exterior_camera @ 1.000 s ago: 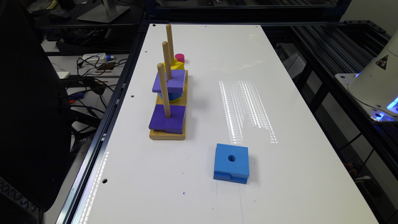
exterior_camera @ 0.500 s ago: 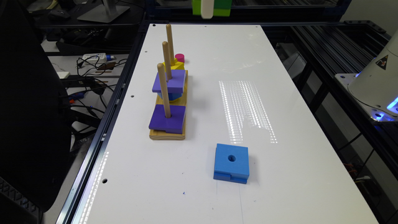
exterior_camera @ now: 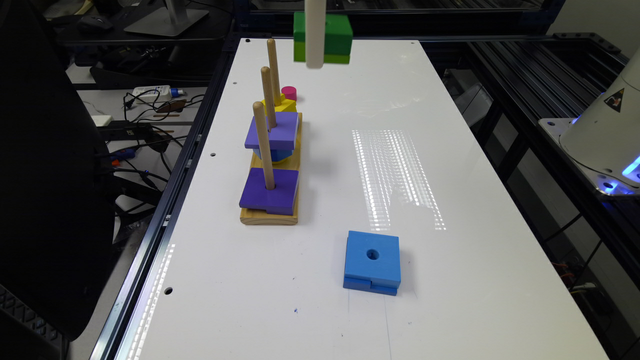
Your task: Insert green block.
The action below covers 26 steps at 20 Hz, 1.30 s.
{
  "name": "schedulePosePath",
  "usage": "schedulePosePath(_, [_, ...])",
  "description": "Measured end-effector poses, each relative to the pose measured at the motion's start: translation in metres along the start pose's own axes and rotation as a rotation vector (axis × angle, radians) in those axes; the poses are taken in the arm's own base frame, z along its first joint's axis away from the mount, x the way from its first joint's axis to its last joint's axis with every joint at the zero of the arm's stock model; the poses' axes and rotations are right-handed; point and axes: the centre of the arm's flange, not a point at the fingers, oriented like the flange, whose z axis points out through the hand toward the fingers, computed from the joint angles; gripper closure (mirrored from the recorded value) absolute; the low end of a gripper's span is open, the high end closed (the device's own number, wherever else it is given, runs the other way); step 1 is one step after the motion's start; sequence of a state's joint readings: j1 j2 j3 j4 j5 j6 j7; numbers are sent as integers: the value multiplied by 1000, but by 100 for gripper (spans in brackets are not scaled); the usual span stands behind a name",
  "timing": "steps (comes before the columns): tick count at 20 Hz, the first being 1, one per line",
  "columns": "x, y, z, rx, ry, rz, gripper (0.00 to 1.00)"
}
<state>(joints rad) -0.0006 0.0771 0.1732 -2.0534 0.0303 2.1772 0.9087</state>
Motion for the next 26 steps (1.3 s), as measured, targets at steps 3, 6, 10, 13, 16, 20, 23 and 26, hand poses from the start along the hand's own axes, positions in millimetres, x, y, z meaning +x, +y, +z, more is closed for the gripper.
schedulePosePath(3, [2, -4, 9, 4, 0, 0, 100])
schedulePosePath(6, [3, -6, 15, 8, 0, 0, 100])
schedulePosePath(10, [4, -10, 24, 12, 0, 1, 100])
schedulePosePath(13, [5, -12, 28, 14, -1, 2, 100])
schedulePosePath(16, [7, -14, 31, 14, -2, 2, 100])
schedulePosePath(20, [8, -16, 34, 14, -3, 2, 100])
schedulePosePath(23, [8, -17, 34, 13, -3, 2, 100])
schedulePosePath(26, [8, -17, 34, 13, -3, 2, 100])
